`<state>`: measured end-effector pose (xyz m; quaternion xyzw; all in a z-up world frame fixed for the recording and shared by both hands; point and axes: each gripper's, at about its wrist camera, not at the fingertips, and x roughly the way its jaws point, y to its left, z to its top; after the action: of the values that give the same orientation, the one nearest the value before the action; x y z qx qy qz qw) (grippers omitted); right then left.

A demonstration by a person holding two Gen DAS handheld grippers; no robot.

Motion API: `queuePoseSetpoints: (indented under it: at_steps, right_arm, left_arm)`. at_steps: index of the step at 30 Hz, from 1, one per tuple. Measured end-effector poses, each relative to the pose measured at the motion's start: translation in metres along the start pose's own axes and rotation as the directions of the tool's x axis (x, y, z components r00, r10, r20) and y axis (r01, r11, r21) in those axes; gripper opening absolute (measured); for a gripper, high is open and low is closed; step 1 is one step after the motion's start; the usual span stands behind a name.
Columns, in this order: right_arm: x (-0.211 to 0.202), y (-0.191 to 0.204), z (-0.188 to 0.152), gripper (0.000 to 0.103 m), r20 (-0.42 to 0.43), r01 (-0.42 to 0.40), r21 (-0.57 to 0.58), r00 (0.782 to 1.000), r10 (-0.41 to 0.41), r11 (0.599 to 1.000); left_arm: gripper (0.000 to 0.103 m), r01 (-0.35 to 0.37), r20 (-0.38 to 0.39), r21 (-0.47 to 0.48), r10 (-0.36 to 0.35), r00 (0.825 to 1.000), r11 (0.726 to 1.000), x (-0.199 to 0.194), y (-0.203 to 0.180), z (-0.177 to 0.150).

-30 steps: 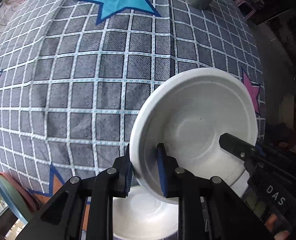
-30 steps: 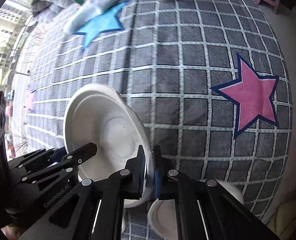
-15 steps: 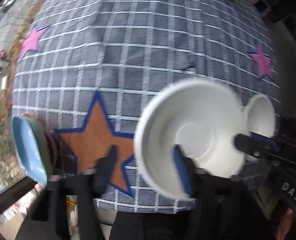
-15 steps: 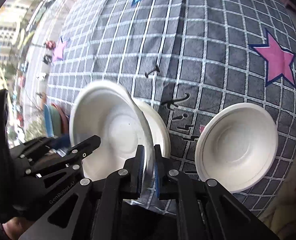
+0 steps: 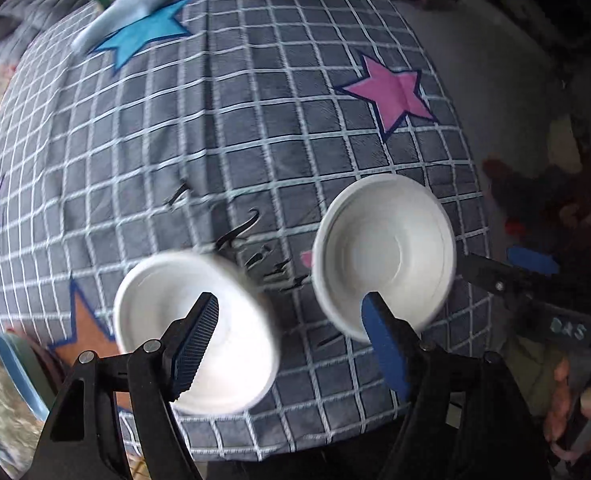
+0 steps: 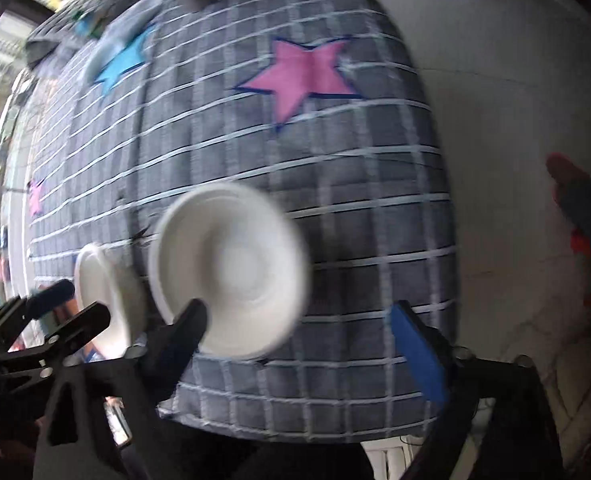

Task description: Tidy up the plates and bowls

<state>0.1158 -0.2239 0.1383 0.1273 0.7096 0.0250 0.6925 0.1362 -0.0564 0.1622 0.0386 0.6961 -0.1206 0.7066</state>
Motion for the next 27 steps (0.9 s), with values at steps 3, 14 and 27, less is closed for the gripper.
queuePoseSetpoints:
  at_steps: [3,14,27]
  right_arm:
    - [0.007,-0.005,0.007,0.088,0.009,0.003,0.006,1.000,-0.003,1.000]
    - [0.059,0.003,0.020,0.015,-0.113,-0.084,-0.078,0.991,0.075,0.993]
    - [-0.009,-0.007,-0.002,0.014,-0.040,-0.166,-0.088,0.986,0.163,0.982]
  left_arm:
    - [0.077,-0.051,-0.040,0.011,0.051,0.998,0.999,0.022,-0.017,0.017]
    - [0.021,-0.062,-0.191,0.089,0.078,0.979,0.994,0.089,-0.044,0.036]
    - [0.019,-0.057,-0.063,0.071,0.062,0.996,0.996,0.004,-0.035,0.006]
